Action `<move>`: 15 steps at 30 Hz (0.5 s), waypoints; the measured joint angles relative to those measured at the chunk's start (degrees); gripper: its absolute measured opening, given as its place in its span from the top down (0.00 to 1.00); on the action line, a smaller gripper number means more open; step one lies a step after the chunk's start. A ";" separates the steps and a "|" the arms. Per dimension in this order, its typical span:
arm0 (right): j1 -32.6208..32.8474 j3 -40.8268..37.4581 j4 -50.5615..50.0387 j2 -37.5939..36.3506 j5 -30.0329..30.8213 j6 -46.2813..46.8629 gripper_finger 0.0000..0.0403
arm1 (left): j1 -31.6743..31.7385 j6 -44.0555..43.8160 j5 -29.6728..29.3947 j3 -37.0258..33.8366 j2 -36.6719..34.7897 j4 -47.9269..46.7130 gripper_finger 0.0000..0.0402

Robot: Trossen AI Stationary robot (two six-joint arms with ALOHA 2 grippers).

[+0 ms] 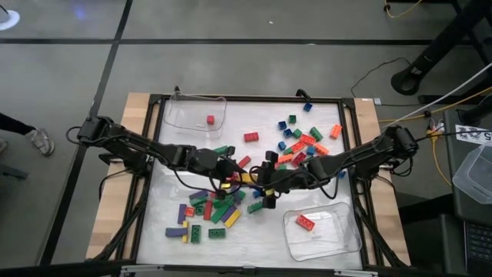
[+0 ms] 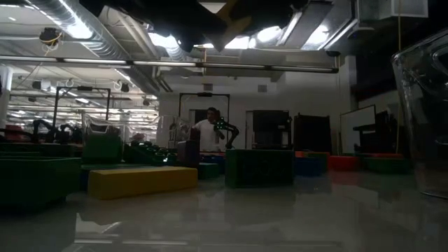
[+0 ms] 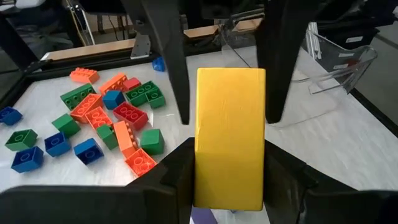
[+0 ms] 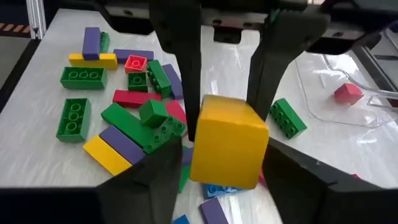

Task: Sort blocks by size
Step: Put the rectangular yellow block into the bottom transparent bin

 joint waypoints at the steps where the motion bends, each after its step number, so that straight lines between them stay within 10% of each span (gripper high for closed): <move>1: -0.01 0.00 -0.05 0.00 0.00 0.00 0.54 | -0.18 0.00 -0.01 0.00 0.00 0.04 0.68; 15: 0.03 0.00 -1.29 -0.65 -6.77 -0.08 0.67 | -1.78 -1.11 0.27 0.00 0.00 0.08 0.57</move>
